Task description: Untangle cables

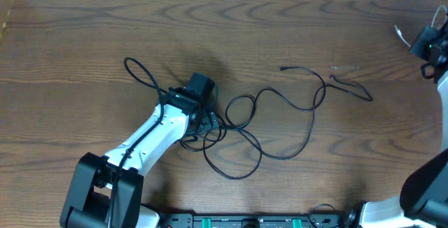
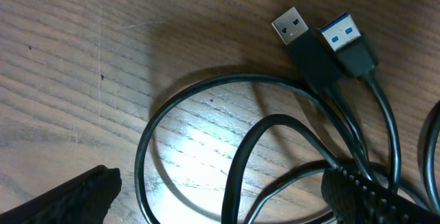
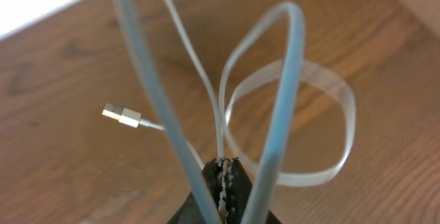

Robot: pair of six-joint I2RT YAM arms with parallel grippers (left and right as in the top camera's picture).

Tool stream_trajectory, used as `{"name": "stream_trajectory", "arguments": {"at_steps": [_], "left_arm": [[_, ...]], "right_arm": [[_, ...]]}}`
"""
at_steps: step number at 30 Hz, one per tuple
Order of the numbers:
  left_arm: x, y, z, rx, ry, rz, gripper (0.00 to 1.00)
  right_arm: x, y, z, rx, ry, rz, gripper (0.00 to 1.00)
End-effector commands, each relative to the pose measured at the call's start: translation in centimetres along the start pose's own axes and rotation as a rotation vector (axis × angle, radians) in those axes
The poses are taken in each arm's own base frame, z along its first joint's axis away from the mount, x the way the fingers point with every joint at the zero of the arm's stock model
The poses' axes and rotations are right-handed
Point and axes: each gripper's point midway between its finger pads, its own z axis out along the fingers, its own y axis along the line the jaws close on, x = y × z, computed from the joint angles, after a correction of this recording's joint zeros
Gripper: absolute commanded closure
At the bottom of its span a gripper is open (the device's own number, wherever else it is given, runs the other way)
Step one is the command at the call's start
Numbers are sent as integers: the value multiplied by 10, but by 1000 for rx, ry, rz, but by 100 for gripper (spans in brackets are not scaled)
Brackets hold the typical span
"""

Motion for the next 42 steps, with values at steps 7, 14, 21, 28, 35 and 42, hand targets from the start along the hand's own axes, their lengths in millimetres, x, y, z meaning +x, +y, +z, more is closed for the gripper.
{"name": "stream_trajectory", "arguments": {"at_steps": [7, 14, 21, 28, 35, 42], "left_arm": [[3, 5, 5, -22, 11, -3, 1], [3, 5, 5, -22, 11, -3, 1], [3, 5, 5, -22, 11, -2, 1], [3, 5, 5, -22, 11, -2, 1], [3, 5, 5, -22, 11, -3, 1], [3, 5, 5, -22, 11, -3, 1]], "right_arm": [[38, -56, 54, 90, 164, 110, 85], [54, -65, 68, 27, 233, 220, 30], [56, -50, 67, -49, 252, 240, 18], [63, -1, 58, -270, 309, 241, 1], [75, 11, 53, -286, 361, 229, 1], [75, 11, 53, -286, 361, 229, 1]]}}
